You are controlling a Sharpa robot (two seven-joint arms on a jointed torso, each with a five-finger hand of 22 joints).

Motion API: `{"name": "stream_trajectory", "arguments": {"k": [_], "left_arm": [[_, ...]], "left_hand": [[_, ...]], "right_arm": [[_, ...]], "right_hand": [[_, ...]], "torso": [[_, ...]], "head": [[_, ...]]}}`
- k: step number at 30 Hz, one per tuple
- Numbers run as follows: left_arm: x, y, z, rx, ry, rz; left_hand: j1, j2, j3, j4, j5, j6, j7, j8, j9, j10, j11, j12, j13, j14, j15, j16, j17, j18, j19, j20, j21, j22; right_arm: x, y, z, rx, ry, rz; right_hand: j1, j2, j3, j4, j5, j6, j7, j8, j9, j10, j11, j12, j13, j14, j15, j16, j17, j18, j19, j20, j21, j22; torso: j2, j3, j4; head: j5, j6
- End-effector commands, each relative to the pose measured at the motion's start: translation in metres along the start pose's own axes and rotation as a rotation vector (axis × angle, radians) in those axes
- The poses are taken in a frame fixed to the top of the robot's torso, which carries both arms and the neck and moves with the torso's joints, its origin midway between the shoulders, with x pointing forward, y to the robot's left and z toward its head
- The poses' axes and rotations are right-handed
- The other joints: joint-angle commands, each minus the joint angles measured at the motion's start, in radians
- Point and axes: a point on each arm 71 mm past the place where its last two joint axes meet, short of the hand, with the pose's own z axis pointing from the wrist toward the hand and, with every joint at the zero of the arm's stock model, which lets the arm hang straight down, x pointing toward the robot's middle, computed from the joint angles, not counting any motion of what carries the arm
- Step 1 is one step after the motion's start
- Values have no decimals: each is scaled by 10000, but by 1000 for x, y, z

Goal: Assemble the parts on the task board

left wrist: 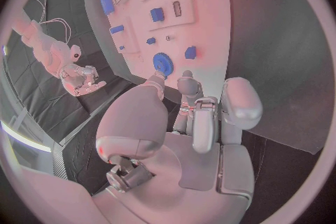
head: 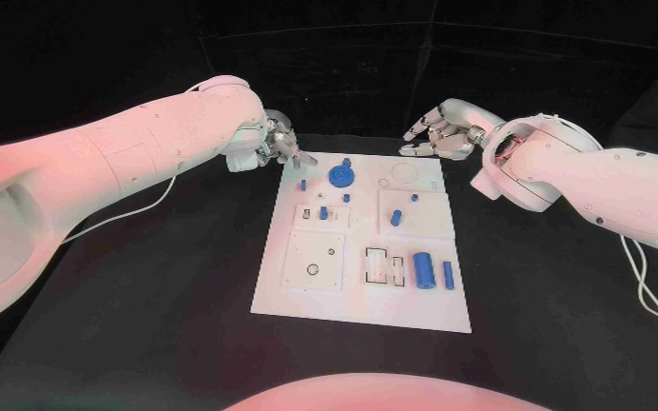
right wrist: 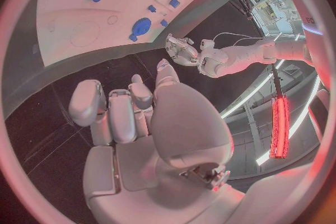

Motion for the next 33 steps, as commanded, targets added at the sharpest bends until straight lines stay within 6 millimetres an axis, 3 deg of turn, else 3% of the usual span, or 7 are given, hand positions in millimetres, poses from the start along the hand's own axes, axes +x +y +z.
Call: {"name": "stream_trajectory", "arguments": {"k": [1, 8, 33], "left_arm": [[3, 0, 3, -122, 407, 448], [5, 0, 10, -312, 471, 650], [17, 3, 23, -611, 779, 798]], "left_hand": [[102, -5, -129, 39, -116, 68, 5, -51, -57, 23, 64, 60, -13, 1021, 74, 25, 2407, 80, 7, 54, 52, 15], [102, 37, -395, 141, -367, 152, -2, -62, -190, 25, 57, 112, -9, 1027, 74, 41, 2436, 74, 23, 56, 77, 67], [273, 166, -576, 139, -383, 218, -18, -70, -300, 28, 43, 151, -9, 1034, 59, 58, 2466, 62, 44, 43, 116, 137]], "right_arm": [[0, 2, 1, -83, 42, -12], [0, 3, 1, -108, 52, -8], [2, 5, 3, -165, 94, -4]], "right_hand": [[7, 108, -61, -12, 19, -73, 6, 60, -12, -55, 7, -51, -14, 267, -62, -69, -9, 188, -90, 8, -34, -10], [7, 108, -61, -12, 19, -73, 6, 60, -12, -55, 7, -51, -14, 267, -62, -69, -9, 188, -90, 8, -34, -10], [27, 121, -62, -12, 49, -79, 7, 62, -13, -57, 6, -51, -18, 268, -63, -72, -7, 188, -88, 8, -38, -11]], "torso": [[-15, -4, 2], [-21, 7, 9], [-22, 4, 27]], "head": [[26, -14], [25, -20], [12, -56]]}}
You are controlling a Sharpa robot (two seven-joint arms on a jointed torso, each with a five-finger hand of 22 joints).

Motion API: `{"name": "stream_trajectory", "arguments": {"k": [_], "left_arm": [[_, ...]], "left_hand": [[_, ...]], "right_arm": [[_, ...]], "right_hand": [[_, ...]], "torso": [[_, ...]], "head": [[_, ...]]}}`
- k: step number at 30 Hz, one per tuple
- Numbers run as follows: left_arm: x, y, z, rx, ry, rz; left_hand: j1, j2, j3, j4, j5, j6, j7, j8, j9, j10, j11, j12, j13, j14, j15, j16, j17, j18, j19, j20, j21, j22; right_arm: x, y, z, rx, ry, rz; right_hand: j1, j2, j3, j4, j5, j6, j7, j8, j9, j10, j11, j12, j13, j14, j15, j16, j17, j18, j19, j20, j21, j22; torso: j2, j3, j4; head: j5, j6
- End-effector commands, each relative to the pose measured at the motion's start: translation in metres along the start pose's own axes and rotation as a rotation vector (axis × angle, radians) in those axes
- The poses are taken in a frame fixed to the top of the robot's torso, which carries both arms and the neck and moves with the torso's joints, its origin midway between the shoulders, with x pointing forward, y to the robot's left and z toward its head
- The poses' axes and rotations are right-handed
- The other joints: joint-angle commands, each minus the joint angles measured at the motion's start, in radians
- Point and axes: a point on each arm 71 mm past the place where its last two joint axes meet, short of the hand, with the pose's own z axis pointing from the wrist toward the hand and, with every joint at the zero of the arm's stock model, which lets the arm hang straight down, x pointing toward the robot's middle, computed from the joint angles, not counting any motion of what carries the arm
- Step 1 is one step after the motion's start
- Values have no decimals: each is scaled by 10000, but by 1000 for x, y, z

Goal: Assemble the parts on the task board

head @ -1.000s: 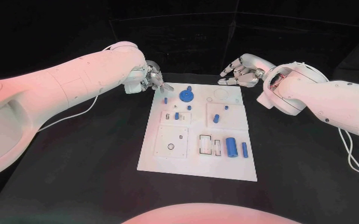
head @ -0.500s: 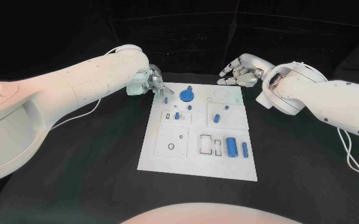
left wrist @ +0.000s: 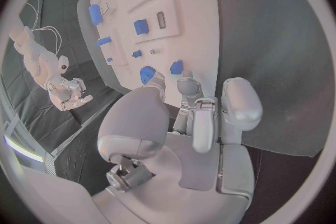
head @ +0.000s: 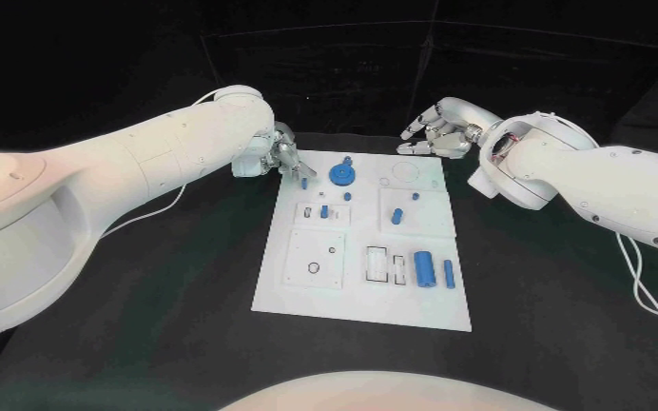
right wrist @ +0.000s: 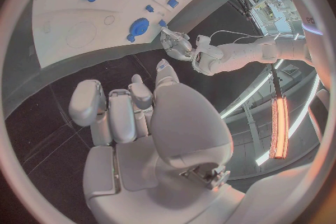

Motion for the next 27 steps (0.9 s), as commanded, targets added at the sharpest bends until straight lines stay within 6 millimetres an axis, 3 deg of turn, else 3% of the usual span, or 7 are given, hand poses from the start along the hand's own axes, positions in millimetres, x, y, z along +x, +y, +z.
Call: {"name": "stream_trajectory", "arguments": {"k": [1, 6, 21, 27], "left_arm": [[1, -1, 0, 52, 116, 159], [2, -2, 1, 76, 162, 177], [5, -5, 4, 69, 260, 212], [6, -5, 4, 81, 303, 229]], "left_hand": [[142, 24, -62, -6, -47, 81, -13, -36, -28, 27, 44, 67, -2, 1034, 60, 59, 2467, 61, 46, 43, 42, 15], [302, 129, -84, -79, -46, 103, -13, -37, -77, 26, 43, 81, -7, 1035, 59, 62, 2473, 56, 51, 42, 55, 41], [586, 303, -109, -252, -44, 124, -6, -42, -168, 19, 48, 101, -22, 1043, 63, 80, 2505, 48, 61, 43, 81, 92], [1015, 604, 78, -553, -45, 146, 3, -40, -246, 16, 51, 118, -35, 1043, 66, 81, 2507, 44, 65, 44, 96, 126]], "right_arm": [[0, 2, 1, -100, 34, -12], [0, 2, 1, -119, 50, -11], [1, 3, 2, -131, 65, -8], [1, 3, 2, -129, 65, -8]], "right_hand": [[-14, 81, -63, -12, 49, -78, 7, 62, -14, -57, 5, -51, -10, 268, -63, -36, -9, 188, -88, 8, -38, -13], [-8, 85, -63, -12, 56, -80, 7, 62, -14, -54, 5, -46, -5, 269, -63, -35, -6, 188, -85, 7, -37, -10], [-1, 89, -63, -12, 64, -81, 7, 63, -14, -49, 5, -40, 0, 271, -63, -33, -2, 187, -82, 7, -36, -7], [15, 98, -63, -14, 81, -83, 6, 65, -14, -53, 4, -44, -7, 270, -64, -39, -6, 188, -85, 7, -42, -14]], "torso": [[-5, 3, 5], [5, 7, -21], [-5, 8, -13], [-9, 7, -5]], "head": [[0, -11], [13, -19], [-8, -40], [-35, -36]]}}
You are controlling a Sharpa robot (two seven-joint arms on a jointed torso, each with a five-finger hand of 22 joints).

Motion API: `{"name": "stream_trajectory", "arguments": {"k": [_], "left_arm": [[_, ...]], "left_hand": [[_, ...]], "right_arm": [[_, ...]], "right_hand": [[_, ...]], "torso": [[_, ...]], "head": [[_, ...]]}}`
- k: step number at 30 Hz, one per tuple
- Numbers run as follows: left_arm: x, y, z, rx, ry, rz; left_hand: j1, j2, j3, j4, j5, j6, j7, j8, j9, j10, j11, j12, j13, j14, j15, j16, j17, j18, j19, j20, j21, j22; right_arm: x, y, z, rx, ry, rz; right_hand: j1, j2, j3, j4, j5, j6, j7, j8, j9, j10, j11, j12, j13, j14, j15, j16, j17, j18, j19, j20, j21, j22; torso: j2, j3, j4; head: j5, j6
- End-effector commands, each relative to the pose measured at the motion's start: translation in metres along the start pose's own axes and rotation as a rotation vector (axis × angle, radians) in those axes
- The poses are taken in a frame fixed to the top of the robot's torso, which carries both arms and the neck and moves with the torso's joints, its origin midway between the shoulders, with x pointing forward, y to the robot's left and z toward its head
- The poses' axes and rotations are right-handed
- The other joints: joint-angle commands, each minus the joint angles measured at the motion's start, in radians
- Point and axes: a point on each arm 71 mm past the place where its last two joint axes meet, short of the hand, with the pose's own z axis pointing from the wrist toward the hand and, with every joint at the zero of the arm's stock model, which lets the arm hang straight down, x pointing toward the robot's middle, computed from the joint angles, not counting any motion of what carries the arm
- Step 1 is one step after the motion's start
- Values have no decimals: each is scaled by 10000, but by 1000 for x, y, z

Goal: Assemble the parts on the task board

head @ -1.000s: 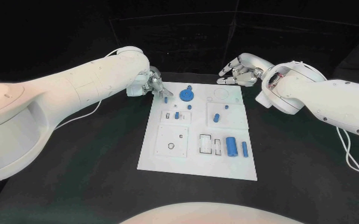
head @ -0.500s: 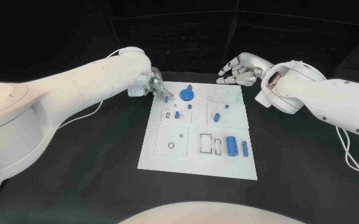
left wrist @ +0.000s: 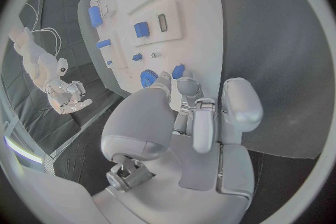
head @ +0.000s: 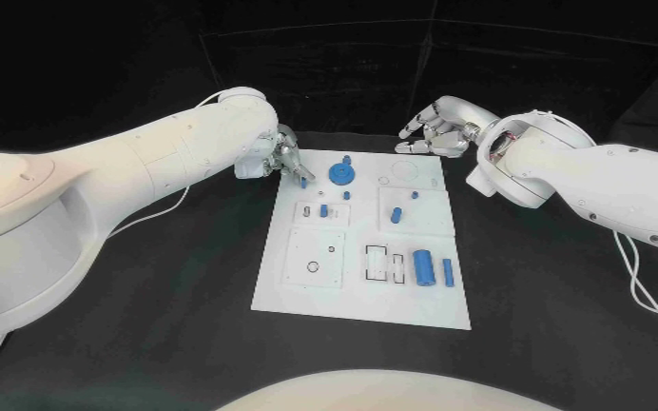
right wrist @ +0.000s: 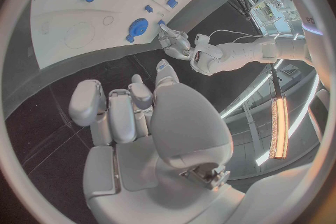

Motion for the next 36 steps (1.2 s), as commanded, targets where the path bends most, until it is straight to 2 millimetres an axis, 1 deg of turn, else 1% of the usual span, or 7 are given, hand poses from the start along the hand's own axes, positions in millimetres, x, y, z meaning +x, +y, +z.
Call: {"name": "stream_trajectory", "arguments": {"k": [1, 12, 21, 25, 26, 30, 36], "left_arm": [[0, -1, 0, 84, 113, 134], [0, -2, 0, 162, 144, 147], [1, -2, -1, 325, 156, 141], [0, -1, -1, 350, 122, 55], [0, -1, -1, 364, 104, 31], [0, 1, -2, 461, -7, -117], [-2, 5, -8, 884, -377, -807]], "left_hand": [[216, 43, 55, -162, -45, 78, 3, -40, -34, 14, 52, 66, -17, 1043, 67, 42, 2506, 43, 30, 9, 58, 27], [758, 355, 403, -649, -45, 128, -39, -39, -135, 18, 14, 75, -30, 1043, 46, 42, 2505, 39, 36, 4, 82, 81], [1893, 830, 1821, -1774, -17, 26, -97, -158, -331, -55, -58, -38, -105, 1044, -26, 45, 2511, 39, 32, -73, 86, 119], [1733, 685, 3060, -2314, 7, -50, 6, -117, -405, -61, 0, -120, -197, 1043, 55, 42, 2505, 31, 31, -28, 94, 157], [1308, 528, 3790, -2464, 28, -32, 68, -30, -423, -36, 47, -134, -240, 1043, 92, 42, 2504, 36, 31, 6, 97, 176], [786, 151, 4825, -2775, 62, -89, 32, 119, -424, 1, 43, -109, -263, 1042, 90, 39, 2497, 38, 25, 27, 87, 186], [-58, -329, 6221, -3043, 813, -109, 9, 548, -312, 111, 25, -34, -249, 1037, 86, 29, 2475, 41, 33, 23, 82, 214]], "right_arm": [[-1, 2, 0, -94, 27, -12], [0, 2, 0, -101, 37, -11], [0, 2, 1, -109, 43, -11], [0, 2, 1, -103, 40, -12], [0, 2, 0, -101, 39, -13], [-1, 1, 0, -91, 35, -15], [-1, 0, 0, -49, 29, -20]], "right_hand": [[15, 98, -63, -14, 29, -83, 6, 65, -15, -53, 5, -44, -9, 271, -64, -40, -7, 189, -86, 7, -42, -15], [15, 98, -63, -14, 29, -83, 6, 65, -15, -53, 5, -44, -9, 271, -64, -40, -7, 189, -86, 7, -42, -15], [15, 98, -63, -14, 29, -83, 6, 65, -15, -53, 5, -44, -9, 271, -64, -40, -7, 189, -86, 7, -42, -15], [15, 98, -63, -14, 29, -83, 6, 65, -15, -53, 5, -44, -9, 271, -64, -40, -7, 189, -86, 7, -42, -15], [15, 98, -63, -14, 29, -83, 6, 65, -15, -53, 5, -44, -9, 271, -64, -40, -7, 189, -86, 7, -42, -15], [15, 98, -63, -14, 29, -83, 6, 65, -15, -53, 5, -44, -9, 271, -64, -40, -7, 189, -86, 7, -42, -15], [15, 98, -63, -14, 29, -83, 6, 65, -15, -53, 5, -44, -9, 271, -64, -40, -7, 189, -86, 7, -42, -15]], "torso": [[2, 1, 2], [3, -4, 7], [0, -6, 14], [-1, -1, 23], [-1, 0, 26], [-9, -1, 33], [-5, 7, 51]], "head": [[-12, -4], [-32, -21], [-38, -36], [-34, -36], [-32, -34], [-23, -39], [29, 10]]}}
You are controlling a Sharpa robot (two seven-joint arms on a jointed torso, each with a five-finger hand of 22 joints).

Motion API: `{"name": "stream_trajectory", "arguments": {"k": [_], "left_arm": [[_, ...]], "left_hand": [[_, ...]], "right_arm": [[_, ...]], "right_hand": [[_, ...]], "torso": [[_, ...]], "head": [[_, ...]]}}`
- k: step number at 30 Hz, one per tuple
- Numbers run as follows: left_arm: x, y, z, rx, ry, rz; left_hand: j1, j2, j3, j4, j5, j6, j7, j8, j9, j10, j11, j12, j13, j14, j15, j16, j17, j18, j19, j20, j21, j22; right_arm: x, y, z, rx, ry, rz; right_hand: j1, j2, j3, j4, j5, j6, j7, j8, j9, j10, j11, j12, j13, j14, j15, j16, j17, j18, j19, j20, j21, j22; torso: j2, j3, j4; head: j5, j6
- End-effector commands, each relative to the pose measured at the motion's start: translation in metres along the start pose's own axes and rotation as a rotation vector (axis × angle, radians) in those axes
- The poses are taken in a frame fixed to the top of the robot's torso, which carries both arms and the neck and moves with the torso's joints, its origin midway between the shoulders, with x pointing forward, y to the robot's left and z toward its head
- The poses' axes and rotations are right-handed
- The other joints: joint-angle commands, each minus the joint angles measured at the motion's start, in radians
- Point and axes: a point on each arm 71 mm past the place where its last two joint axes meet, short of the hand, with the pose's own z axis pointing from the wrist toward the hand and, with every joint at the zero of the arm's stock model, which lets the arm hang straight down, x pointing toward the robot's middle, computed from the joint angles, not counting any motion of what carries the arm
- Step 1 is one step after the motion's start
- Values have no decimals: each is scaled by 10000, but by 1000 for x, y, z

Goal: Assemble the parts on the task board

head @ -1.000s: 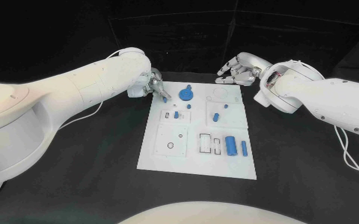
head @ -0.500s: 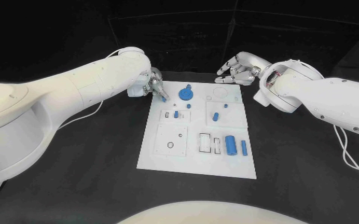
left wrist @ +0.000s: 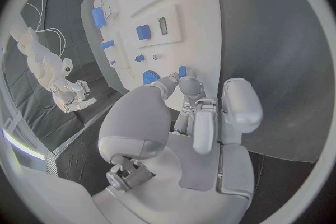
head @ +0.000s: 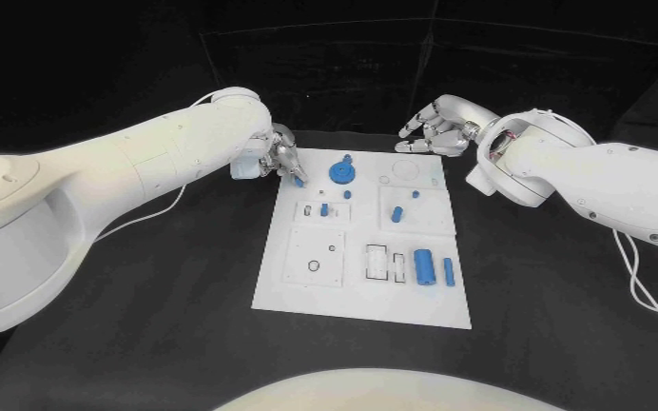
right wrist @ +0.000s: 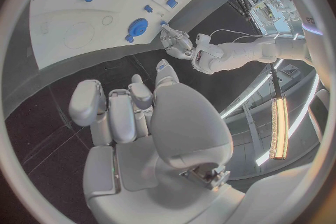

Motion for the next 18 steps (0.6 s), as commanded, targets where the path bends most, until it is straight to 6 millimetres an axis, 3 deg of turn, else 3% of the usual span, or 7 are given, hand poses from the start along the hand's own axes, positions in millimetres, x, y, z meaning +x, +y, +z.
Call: {"name": "stream_trajectory", "arguments": {"k": [1, 11, 18], "left_arm": [[-3, -2, -5, 557, -422, -709], [5, 0, -24, 1106, -987, -1104], [21, -2, -34, 1348, -1271, -1116]], "left_hand": [[-216, -80, 1611, -1356, 231, -90, -14, 141, 62, 57, -33, 59, -3, 998, 36, 28, 2471, 37, 0, 64, 29, -4], [-602, -356, 2253, -1467, 477, -130, -78, 517, 183, 126, -71, 69, -44, 993, -3, 18, 2448, 32, 20, 32, 46, 45], [-671, -445, 2398, -1504, 512, -131, -96, 621, 213, 95, -88, -5, -167, 989, -15, 8, 2429, 38, 17, 20, 25, 24]], "right_arm": [[-1, 0, 0, -52, 19, -16], [-3, -2, -2, 10, 8, -25], [-3, -3, -3, 23, 10, -29]], "right_hand": [[15, 99, -63, -14, 29, -83, 6, 65, -15, -53, 4, -44, -10, 271, -64, -41, -7, 188, -85, 7, -42, -15], [15, 99, -63, -14, 29, -83, 6, 65, -15, -53, 4, -44, -10, 271, -64, -41, -7, 188, -85, 7, -42, -15], [45, 109, -74, -15, 58, -81, 5, 75, -15, -34, 3, -18, 10, 276, -66, -39, 6, 189, -84, 5, -49, -21]], "torso": [[0, 12, 24], [-18, 3, 51], [-19, 3, 60]], "head": [[25, 37], [50, -10], [87, -16]]}}
